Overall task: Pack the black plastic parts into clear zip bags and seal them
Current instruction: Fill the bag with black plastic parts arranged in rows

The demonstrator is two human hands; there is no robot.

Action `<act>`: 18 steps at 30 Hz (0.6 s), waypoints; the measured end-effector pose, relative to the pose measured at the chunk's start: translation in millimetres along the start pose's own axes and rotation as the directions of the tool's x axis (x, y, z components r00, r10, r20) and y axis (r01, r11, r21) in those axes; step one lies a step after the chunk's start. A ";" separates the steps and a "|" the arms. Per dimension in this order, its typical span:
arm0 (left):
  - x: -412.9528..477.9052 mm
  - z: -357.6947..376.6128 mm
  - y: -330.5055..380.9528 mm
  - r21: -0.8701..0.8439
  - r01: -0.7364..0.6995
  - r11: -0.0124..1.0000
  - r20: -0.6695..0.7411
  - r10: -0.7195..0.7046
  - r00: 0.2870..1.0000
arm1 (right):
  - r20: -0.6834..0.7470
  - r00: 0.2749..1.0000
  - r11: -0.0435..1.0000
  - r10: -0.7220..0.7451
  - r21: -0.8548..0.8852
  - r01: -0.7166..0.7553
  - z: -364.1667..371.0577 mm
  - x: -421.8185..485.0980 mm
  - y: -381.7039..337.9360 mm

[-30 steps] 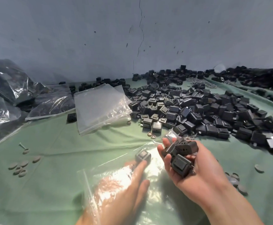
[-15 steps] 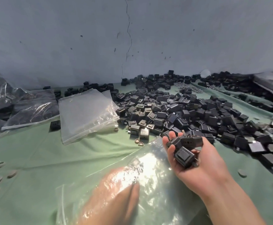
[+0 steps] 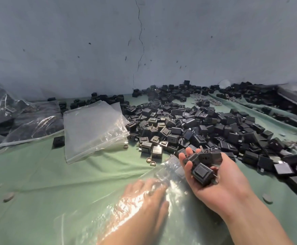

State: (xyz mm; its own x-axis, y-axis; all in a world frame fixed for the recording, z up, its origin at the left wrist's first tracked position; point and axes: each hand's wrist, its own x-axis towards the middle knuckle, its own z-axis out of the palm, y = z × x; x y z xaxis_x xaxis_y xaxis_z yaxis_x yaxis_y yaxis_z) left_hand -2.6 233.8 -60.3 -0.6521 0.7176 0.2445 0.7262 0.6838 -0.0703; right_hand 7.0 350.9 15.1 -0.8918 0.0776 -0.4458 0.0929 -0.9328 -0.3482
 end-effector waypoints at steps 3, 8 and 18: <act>-45.5 -25.2 -40.2 -0.207 0.256 0.944 0.191 -0.218 0.957 | 0.008 1.000 1.000 -0.002 0.001 0.002 0.0 4.1 -2.4; -37.1 -27.1 -29.7 -0.241 0.271 0.932 0.154 -0.239 0.959 | 0.047 0.999 0.999 0.006 -0.040 -0.004 -0.6 5.7 -5.7; -50.6 -27.7 -45.4 -0.315 0.166 0.934 -0.109 -0.210 0.972 | 0.077 0.996 0.999 -0.036 -0.005 0.037 0.1 -2.2 -6.0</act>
State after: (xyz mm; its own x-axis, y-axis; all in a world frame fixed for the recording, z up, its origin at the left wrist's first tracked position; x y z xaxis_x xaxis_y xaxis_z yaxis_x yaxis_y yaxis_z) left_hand 3.4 162.8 -42.7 -0.7621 0.5394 0.3581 0.6388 0.7168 0.2797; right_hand 8.3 356.3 18.3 -0.9262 0.0840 -0.3676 0.0620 -0.9277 -0.3683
